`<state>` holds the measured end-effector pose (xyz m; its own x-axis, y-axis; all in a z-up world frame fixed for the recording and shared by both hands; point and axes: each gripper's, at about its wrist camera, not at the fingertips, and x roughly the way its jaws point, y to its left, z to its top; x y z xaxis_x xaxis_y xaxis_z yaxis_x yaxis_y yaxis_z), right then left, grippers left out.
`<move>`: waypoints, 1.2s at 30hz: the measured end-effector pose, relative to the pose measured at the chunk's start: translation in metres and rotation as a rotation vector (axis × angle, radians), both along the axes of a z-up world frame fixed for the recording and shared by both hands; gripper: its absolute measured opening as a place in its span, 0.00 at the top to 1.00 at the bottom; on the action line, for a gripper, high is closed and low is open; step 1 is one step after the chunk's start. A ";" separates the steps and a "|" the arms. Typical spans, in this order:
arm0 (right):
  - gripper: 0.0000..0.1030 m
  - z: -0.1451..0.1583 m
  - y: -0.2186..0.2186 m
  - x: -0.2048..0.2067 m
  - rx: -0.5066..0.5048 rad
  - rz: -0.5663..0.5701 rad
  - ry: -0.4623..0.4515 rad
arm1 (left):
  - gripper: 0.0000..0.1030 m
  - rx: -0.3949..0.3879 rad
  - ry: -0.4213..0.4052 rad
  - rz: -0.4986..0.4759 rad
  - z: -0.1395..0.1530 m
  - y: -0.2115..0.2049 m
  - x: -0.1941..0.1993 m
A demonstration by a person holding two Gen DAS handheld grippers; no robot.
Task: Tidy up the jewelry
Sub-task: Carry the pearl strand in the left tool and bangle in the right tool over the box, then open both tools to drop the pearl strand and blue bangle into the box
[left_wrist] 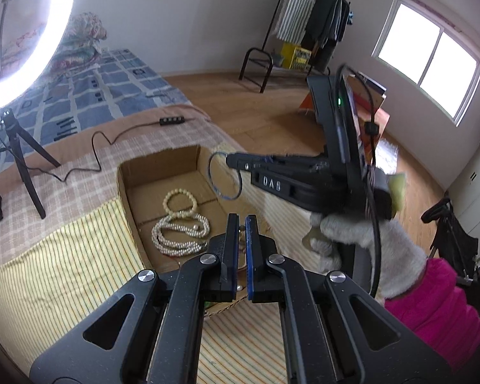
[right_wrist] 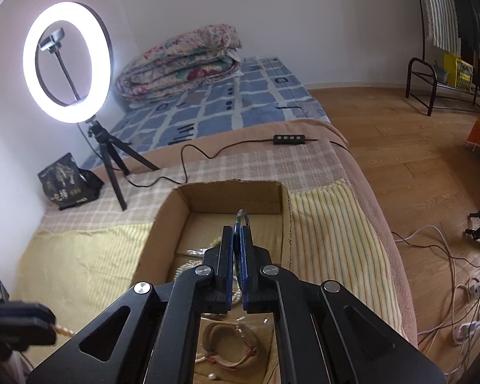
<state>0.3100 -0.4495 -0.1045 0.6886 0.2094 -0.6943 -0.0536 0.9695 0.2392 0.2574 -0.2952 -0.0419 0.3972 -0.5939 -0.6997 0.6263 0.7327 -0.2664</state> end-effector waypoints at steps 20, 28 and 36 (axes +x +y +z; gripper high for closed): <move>0.36 -0.006 0.005 0.003 -0.065 -0.032 -0.015 | 0.48 0.055 0.007 0.036 -0.021 0.007 0.006; 0.28 0.007 0.009 -0.005 -0.083 -0.056 -0.035 | 0.47 0.060 0.004 0.058 -0.019 0.017 0.001; 0.27 0.022 0.020 -0.018 -0.103 -0.046 -0.045 | 0.46 0.051 -0.011 0.072 -0.006 0.028 -0.014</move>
<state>0.2920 -0.4298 -0.0829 0.7267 0.1064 -0.6787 -0.0171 0.9904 0.1369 0.2436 -0.2669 -0.0479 0.4458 -0.5270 -0.7236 0.5741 0.7885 -0.2205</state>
